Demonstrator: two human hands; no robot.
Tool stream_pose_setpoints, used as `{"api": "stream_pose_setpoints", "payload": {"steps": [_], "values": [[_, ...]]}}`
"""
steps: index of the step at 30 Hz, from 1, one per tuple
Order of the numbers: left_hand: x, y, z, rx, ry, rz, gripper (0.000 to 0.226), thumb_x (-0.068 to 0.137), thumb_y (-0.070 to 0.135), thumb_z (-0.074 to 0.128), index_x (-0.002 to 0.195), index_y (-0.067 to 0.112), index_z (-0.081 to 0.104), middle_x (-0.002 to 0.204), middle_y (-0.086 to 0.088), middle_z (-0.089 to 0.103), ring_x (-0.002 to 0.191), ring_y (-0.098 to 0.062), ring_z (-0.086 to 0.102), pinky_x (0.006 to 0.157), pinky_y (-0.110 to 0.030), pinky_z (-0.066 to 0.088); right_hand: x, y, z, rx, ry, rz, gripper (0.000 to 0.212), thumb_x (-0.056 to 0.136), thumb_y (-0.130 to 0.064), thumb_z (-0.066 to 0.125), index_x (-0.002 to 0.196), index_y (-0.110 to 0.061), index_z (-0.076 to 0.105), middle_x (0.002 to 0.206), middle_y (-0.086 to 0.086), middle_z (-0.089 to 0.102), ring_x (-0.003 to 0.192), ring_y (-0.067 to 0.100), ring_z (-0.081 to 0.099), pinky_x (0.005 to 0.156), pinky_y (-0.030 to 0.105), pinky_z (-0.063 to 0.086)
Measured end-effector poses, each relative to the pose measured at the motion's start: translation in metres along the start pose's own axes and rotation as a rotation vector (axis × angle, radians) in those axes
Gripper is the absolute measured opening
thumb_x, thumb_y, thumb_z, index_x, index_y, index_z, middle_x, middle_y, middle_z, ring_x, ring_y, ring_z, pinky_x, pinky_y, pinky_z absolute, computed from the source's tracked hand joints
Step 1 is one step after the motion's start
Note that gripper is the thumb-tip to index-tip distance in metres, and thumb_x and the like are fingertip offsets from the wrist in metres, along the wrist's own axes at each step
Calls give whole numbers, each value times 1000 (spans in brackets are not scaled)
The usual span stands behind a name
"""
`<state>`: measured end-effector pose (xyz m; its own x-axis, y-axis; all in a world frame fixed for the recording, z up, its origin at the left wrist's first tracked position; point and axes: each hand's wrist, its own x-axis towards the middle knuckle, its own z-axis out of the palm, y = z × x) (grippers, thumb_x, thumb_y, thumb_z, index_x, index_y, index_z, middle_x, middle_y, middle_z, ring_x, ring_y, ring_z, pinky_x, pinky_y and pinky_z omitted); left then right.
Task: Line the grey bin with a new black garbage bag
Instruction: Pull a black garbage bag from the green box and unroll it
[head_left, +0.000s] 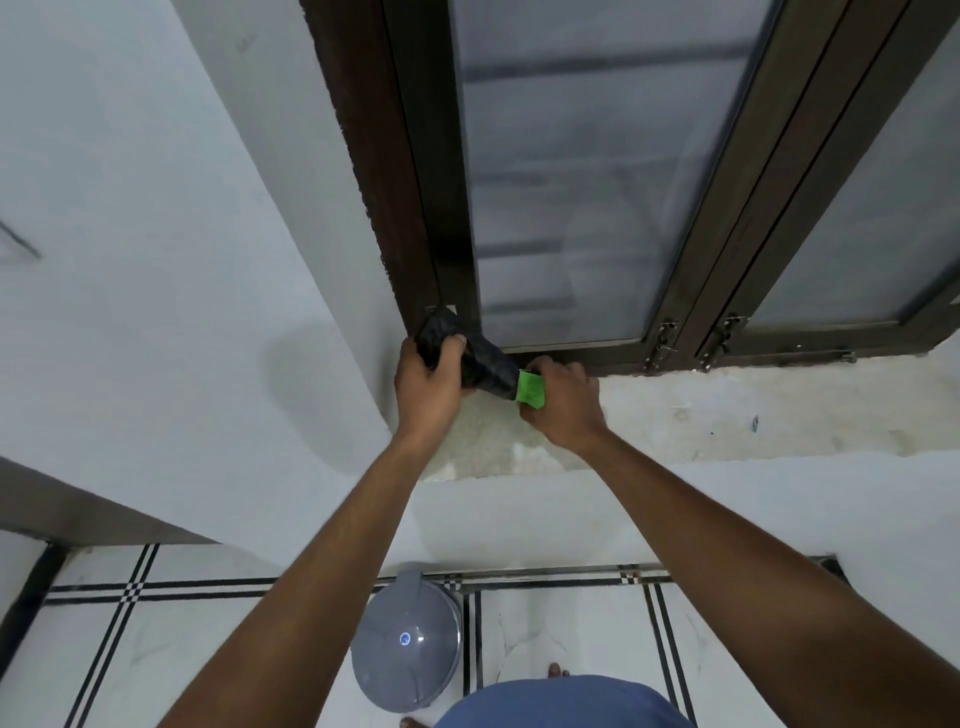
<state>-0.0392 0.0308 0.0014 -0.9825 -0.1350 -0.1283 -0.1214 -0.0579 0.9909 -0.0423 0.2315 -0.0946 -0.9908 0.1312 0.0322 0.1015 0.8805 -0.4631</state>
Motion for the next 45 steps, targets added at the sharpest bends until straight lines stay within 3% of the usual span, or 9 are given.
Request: {"api": "stream_pose_setpoints", "payload": {"steps": [7, 10, 13, 16, 21, 26, 30, 35, 45], "values": [[-18, -25, -14, 5, 55, -112, 41, 97, 40, 70, 132, 19, 65, 121, 0, 76, 115, -19, 74, 92, -48, 69, 1, 9, 27, -176, -235, -90, 114, 81, -33, 96, 172, -11, 31, 173, 17, 42, 160, 42, 36, 128, 53, 37], [-15, -27, -20, -4, 29, -144, 40, 102, 36, 70, 136, 18, 64, 125, -1, 74, 116, -17, 72, 88, -42, 70, -4, 13, 31, -119, -205, -51, 106, 86, -12, 83, 175, -7, 24, 182, 22, 22, 169, 44, 15, 138, 51, 19], [-10, -27, -23, 8, -15, -202, 36, 103, 33, 69, 135, 17, 64, 125, -2, 73, 114, -17, 71, 74, -32, 69, -22, 1, 15, 314, -1, 123, 63, 93, 2, 64, 153, -11, 58, 160, 15, 55, 155, 39, 44, 127, 45, 38], [-6, -25, -21, 50, -115, -258, 44, 94, 43, 76, 133, 23, 70, 124, -4, 79, 116, -26, 76, 95, -50, 68, -39, -32, -21, 1040, -137, 471, 20, 110, -26, 65, 126, -19, 74, 130, 8, 76, 132, 37, 69, 105, 44, 58], [-3, -19, -7, 21, -342, -240, 55, 90, 41, 81, 139, 19, 70, 130, -8, 80, 126, -32, 72, 98, -47, 60, -67, -44, -56, 1450, -619, 462, 58, 110, -62, 56, 142, -17, 73, 135, 18, 78, 115, 43, 79, 98, 53, 66], [-7, -15, 7, 161, -216, -233, 67, 95, 50, 81, 149, 25, 48, 132, 0, 68, 110, -16, 68, 83, -34, 56, -78, -43, -52, 1347, -237, 382, 44, 108, -47, 70, 133, -11, 72, 124, 16, 77, 79, 22, 74, 71, 35, 66], [-15, -11, 14, 93, -331, -280, 54, 99, 62, 72, 131, 18, 69, 109, 0, 83, 91, -16, 82, 75, -31, 63, -88, -48, -38, 915, 123, 207, 44, 101, -38, 82, 138, -24, 62, 130, 0, 69, 104, 15, 75, 84, 39, 69], [-16, -11, 13, 90, -345, -244, 35, 109, 31, 69, 132, 5, 65, 111, -7, 83, 89, -13, 83, 71, -26, 64, -97, -55, -35, 751, 168, 77, 51, 98, -39, 83, 144, -31, 60, 137, -10, 65, 117, 10, 68, 96, 25, 57], [-28, -10, 2, 28, -355, -287, 34, 104, 36, 67, 128, 12, 69, 119, -13, 78, 113, -31, 76, 93, -50, 67, -102, -68, -44, 1036, 160, 267, 17, 116, -30, 58, 131, -24, 65, 122, 0, 75, 98, 25, 83, 80, 50, 72]]}}
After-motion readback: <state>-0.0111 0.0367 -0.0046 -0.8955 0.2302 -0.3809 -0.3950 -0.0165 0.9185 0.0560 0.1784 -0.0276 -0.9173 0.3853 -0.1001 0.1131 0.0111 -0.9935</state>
